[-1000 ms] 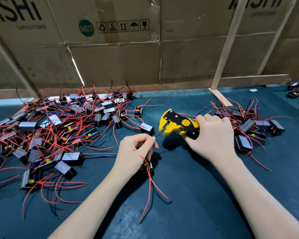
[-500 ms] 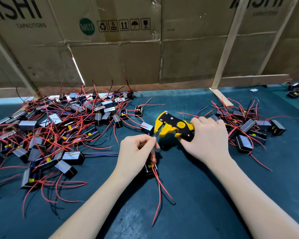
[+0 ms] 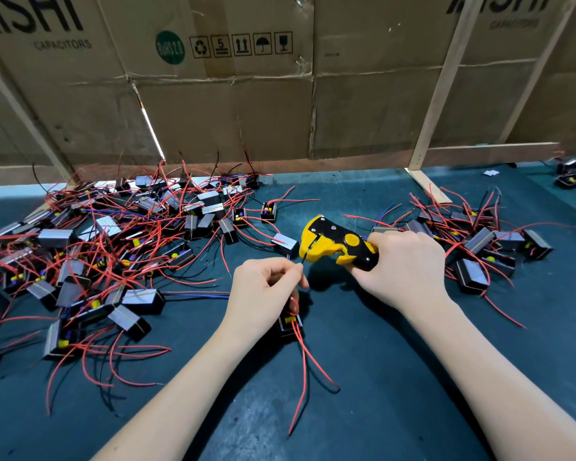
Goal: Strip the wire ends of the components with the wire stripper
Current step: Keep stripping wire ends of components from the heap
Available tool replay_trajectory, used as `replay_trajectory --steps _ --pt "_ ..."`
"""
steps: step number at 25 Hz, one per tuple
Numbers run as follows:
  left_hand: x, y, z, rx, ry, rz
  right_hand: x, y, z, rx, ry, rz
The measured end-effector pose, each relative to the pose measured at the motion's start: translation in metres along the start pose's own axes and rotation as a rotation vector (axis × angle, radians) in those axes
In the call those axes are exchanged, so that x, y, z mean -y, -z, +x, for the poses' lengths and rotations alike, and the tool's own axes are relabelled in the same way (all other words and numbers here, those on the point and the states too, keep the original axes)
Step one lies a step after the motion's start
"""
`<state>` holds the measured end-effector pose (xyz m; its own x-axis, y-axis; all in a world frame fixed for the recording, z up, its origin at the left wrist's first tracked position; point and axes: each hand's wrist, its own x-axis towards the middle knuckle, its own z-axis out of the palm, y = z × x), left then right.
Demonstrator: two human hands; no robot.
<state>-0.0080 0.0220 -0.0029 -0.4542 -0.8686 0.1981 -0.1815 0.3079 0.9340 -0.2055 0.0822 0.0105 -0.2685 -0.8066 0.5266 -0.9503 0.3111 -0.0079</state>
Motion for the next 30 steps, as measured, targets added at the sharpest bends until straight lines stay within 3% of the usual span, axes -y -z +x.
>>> replay_trajectory --steps 5,9,12,14,22,30 --pt "-0.006 0.011 0.002 0.113 -0.07 0.073 -0.004 -0.006 0.002 0.0 -0.078 -0.026" --pt "-0.006 0.031 0.006 0.426 -0.174 0.114 -0.013 -0.01 0.002 -0.063 -0.107 0.031" --pt "-0.002 0.026 0.001 0.526 -0.245 0.204 -0.016 -0.009 0.003 -0.128 -0.165 0.091" --pt "0.0 0.024 0.001 0.602 -0.187 0.15 -0.018 -0.006 0.005 -0.152 -0.177 0.122" --pt "-0.004 0.02 0.002 0.503 -0.139 0.129 -0.018 -0.001 0.004 -0.165 -0.051 0.128" --pt "0.001 0.024 0.005 0.526 -0.138 0.106 -0.012 -0.002 0.002 -0.07 0.004 -0.002"
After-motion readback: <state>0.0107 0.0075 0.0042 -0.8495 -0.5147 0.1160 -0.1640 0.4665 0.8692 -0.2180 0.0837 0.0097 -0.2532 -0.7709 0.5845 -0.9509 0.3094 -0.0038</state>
